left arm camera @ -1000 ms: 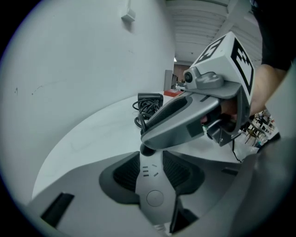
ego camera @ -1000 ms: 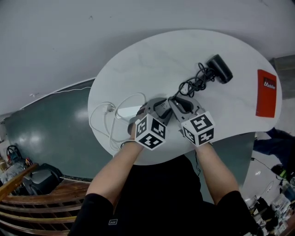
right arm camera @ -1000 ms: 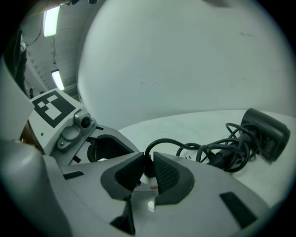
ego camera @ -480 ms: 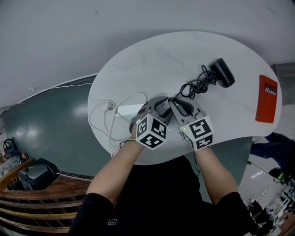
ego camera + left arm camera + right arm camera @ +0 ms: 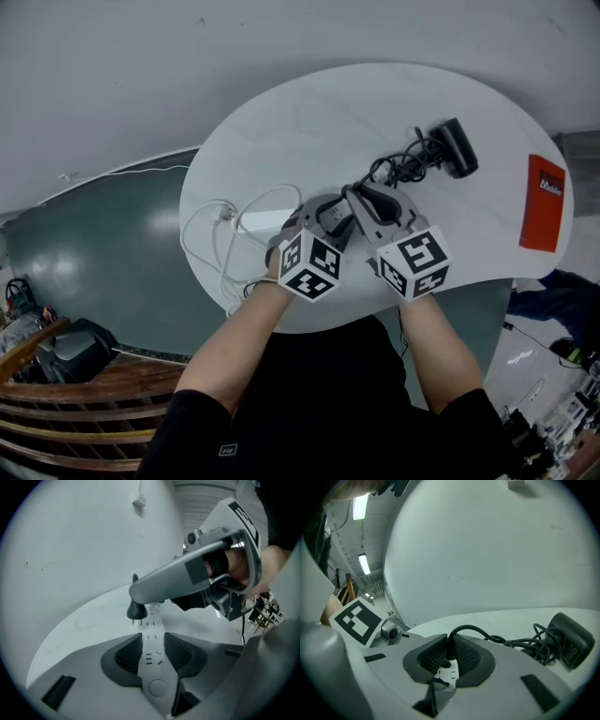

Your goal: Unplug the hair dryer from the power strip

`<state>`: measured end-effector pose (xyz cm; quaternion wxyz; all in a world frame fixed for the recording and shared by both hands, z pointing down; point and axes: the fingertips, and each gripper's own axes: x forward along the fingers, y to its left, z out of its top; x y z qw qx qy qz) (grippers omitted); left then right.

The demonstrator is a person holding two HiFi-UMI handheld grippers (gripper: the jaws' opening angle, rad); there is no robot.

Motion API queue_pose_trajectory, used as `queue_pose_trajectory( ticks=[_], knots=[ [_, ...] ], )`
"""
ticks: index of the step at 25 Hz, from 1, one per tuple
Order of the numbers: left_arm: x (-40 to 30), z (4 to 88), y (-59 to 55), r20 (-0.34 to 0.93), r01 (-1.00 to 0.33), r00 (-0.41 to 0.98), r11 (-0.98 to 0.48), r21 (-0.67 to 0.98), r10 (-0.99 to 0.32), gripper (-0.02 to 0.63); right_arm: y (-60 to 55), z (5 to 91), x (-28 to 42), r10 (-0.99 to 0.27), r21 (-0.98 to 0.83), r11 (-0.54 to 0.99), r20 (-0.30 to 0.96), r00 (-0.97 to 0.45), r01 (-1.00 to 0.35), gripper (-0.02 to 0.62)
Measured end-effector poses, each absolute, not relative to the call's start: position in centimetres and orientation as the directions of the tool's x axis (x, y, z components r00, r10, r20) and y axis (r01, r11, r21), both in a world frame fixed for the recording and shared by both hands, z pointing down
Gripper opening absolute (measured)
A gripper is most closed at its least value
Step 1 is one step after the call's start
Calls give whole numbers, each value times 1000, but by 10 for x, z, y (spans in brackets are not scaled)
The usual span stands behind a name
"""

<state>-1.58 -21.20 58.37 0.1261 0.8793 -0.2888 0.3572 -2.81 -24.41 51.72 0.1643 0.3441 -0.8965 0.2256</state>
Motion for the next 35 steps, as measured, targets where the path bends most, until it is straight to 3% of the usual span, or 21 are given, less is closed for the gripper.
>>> queue_pose_trajectory(
  ticks=[15,27,35],
  knots=[
    [-18,581,-205,731,-571,558,-821,-5,-393,178,-210,509,17,-528,-360,617,469,-708,-699,64],
    [-24,528,-200,631,-674,546,-736,-60,-551,163,-158,564,59,-492,-475,479,551,-674,-738,64],
    [-29,486,-174,543,-764,547,-645,13,-637,130,-143,588,82,-467,-502,408,602,-647,-762,64]
  ],
)
